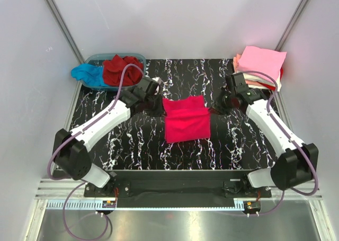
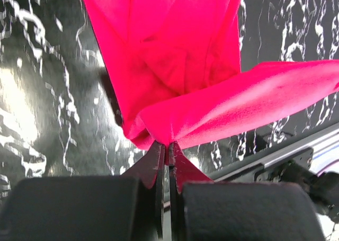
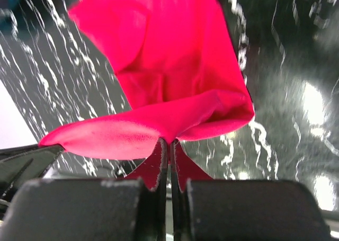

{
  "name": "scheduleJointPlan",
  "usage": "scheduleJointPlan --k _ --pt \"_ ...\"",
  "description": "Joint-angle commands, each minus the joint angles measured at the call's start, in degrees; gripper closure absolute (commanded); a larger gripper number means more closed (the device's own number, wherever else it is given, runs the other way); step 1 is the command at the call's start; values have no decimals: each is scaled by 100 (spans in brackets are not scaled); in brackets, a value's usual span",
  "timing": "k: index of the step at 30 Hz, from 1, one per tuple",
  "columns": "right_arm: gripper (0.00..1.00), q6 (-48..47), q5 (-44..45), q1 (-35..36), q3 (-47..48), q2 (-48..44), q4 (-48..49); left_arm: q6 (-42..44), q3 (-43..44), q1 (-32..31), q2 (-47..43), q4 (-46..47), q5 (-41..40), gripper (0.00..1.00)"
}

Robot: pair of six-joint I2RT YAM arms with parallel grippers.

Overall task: Fold and stack the t-shirts
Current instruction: Fold the tshirt

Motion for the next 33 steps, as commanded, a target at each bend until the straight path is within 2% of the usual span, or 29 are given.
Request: scheduleJointPlan --k 1,9,16,23,24,27,28,29,31,32,33 --pt "100 -426 188 -281 621 377 182 326 631 252 280 183 377 99" --pt "100 -734 -102 -642 1447 1362 269 537 1449 621 1247 95 668 99" --pt "100 -708 -427 -782 2423 2670 428 669 2065 1026 2117 77 870 99" --pt "100 -752 -971 -800 4274 4411 375 809 3048 1447 3381 -212 967 99" --pt "100 -743 -981 -809 4522 4630 288 844 3276 1544 3497 -230 976 96" --pt "100 -805 -1305 -826 5358 5413 208 915 3864 1754 3989 -554 1011 94" --pt "99 -805 -1358 -844 5577 5763 164 933 3980 1808 4164 -556 1063 88" --pt "92 -822 -1420 -870 6041 5940 120 959 4068 1860 4270 -538 1090 73" --pt "52 -831 -1665 -949 6404 6354 181 898 4437 2071 4639 -722 1230 73" --pt "36 -892 -1719 -967 6710 6460 173 863 4700 2141 4762 -862 1309 59" --pt "26 -945 -1719 -1002 6852 6539 120 845 4841 2255 4868 -985 1353 46"
